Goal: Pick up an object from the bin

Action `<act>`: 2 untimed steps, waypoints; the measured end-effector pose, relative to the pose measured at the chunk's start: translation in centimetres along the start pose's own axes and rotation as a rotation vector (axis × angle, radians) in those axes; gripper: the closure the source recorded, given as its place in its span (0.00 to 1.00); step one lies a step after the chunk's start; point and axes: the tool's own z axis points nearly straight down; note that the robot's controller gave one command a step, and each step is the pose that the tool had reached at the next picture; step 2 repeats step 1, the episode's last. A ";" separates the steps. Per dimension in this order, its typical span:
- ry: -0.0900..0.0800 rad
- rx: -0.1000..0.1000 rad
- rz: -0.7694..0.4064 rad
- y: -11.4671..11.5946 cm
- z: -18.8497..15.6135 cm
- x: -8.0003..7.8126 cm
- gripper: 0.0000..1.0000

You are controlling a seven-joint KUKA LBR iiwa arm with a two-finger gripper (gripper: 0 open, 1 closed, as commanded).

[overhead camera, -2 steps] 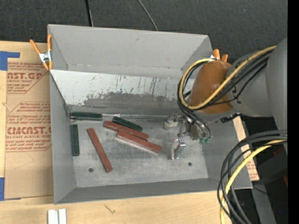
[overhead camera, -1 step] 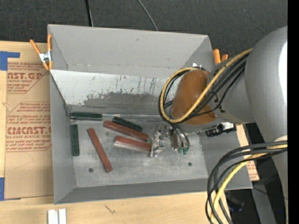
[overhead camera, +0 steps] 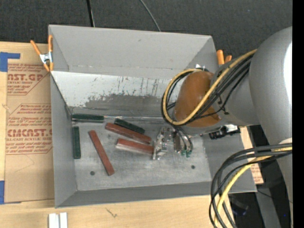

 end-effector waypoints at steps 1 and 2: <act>0.020 0.003 0.024 0.2 -19.7 -0.6 1.00; 0.020 0.003 0.024 0.2 -19.7 -0.6 1.00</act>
Offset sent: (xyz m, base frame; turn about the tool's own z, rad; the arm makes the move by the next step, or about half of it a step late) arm 0.0000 0.0000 0.0000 0.0000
